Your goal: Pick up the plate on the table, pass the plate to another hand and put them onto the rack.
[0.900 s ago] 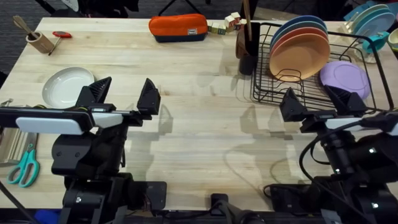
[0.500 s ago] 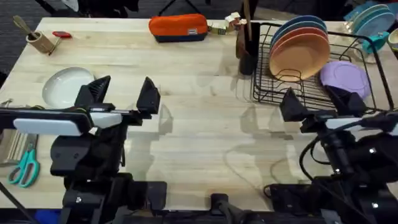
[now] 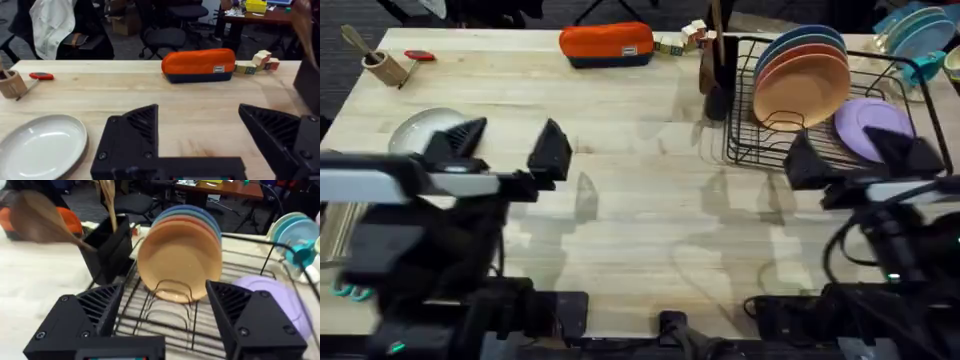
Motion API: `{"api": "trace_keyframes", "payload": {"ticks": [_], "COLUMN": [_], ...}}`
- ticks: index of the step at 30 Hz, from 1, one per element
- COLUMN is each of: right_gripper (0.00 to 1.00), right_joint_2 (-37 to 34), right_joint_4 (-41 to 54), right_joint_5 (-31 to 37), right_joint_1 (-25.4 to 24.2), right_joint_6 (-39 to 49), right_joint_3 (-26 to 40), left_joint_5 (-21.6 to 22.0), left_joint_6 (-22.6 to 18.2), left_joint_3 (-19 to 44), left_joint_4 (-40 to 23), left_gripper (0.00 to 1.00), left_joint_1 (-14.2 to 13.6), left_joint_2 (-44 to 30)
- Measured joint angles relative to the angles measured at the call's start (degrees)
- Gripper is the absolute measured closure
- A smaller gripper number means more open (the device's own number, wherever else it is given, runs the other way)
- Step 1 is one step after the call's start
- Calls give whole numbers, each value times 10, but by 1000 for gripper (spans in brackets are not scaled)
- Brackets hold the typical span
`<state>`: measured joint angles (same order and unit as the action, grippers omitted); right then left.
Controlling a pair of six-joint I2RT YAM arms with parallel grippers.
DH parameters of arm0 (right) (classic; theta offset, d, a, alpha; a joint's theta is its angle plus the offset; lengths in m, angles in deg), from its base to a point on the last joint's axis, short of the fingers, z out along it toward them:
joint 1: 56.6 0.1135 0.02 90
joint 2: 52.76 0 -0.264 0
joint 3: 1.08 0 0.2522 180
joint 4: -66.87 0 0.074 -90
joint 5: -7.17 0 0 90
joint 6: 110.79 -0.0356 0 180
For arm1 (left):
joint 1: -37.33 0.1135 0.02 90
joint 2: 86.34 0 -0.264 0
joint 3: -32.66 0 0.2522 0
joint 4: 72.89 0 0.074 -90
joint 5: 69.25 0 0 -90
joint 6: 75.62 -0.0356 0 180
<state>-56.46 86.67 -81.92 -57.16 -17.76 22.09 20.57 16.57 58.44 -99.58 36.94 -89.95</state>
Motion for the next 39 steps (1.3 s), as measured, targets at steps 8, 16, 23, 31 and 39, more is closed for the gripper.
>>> {"api": "trace_keyframes", "payload": {"ticks": [8, 16, 23, 31, 39], "right_gripper": [9, 9, 9, 9, 9], "right_joint_2": [-139, -304, -425, -483, -483], "right_joint_4": [71, 101, 171, 184, 186], "right_joint_5": [1, -13, -31, -51, -61], "right_joint_1": [0, 0, 0, -1, -1], "right_joint_6": [0, 1, 0, 0, 0], "right_joint_3": [168, 320, 436, 482, 482], "left_joint_5": [0, 0, -1, -11, 4], "left_joint_6": [1, 2, 2, 2, 27], "left_joint_3": [197, 365, 479, 497, 498], "left_joint_4": [-114, -171, -212, -213, -272], "left_gripper": [7, 8, 8, 8, 9], "left_joint_1": [0, 0, 0, 0, 36], "left_joint_2": [-149, -330, -458, -506, -530]}}
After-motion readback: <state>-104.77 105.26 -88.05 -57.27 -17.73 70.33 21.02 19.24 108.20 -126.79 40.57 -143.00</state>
